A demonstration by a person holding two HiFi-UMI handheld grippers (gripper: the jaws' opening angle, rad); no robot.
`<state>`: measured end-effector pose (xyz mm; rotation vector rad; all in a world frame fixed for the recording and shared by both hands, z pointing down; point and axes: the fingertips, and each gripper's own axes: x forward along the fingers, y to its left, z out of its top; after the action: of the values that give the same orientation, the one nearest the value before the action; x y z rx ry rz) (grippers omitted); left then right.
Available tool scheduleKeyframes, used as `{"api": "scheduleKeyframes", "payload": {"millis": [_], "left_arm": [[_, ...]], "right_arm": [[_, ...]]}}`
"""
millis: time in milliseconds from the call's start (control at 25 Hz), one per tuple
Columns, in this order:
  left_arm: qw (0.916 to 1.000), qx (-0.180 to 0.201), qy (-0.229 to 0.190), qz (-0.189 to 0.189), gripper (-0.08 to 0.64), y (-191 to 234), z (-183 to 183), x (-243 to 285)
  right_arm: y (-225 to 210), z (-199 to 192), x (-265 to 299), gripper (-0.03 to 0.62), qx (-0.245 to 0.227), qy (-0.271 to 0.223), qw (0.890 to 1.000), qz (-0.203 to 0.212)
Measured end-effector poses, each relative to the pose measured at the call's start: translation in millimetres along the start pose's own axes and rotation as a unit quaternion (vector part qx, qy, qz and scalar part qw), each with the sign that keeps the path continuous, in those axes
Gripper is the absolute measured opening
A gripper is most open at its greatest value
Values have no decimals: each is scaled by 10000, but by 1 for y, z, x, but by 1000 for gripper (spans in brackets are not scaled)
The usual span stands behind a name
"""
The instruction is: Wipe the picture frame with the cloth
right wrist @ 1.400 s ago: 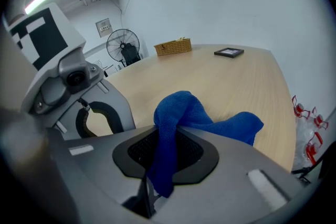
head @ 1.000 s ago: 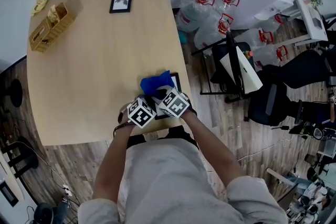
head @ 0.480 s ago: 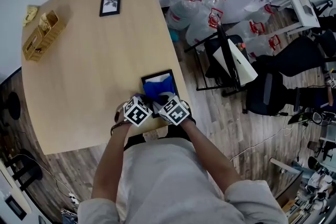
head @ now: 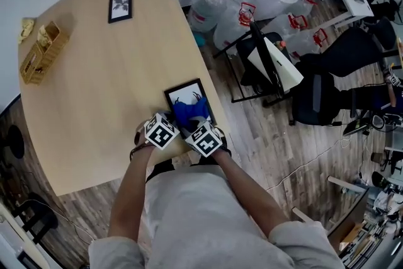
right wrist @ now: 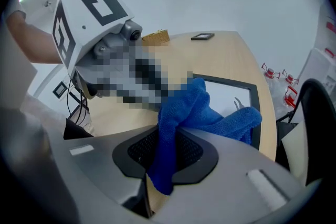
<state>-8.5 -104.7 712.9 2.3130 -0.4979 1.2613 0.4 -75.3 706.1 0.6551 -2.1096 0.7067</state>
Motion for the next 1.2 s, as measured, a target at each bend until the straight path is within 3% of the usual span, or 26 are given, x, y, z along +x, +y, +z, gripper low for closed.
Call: {"api": "scheduleKeyframes", "payload": {"millis": [440, 1200], "left_arm": [[9999, 41, -79, -130, 54, -1, 0, -5], [9982, 510, -36, -314, 54, -5, 0, -4]], "right_arm": [[39, -10, 0, 60, -15, 24, 10000, -65], [52, -21, 0, 60, 25, 48, 9994, -352]]}}
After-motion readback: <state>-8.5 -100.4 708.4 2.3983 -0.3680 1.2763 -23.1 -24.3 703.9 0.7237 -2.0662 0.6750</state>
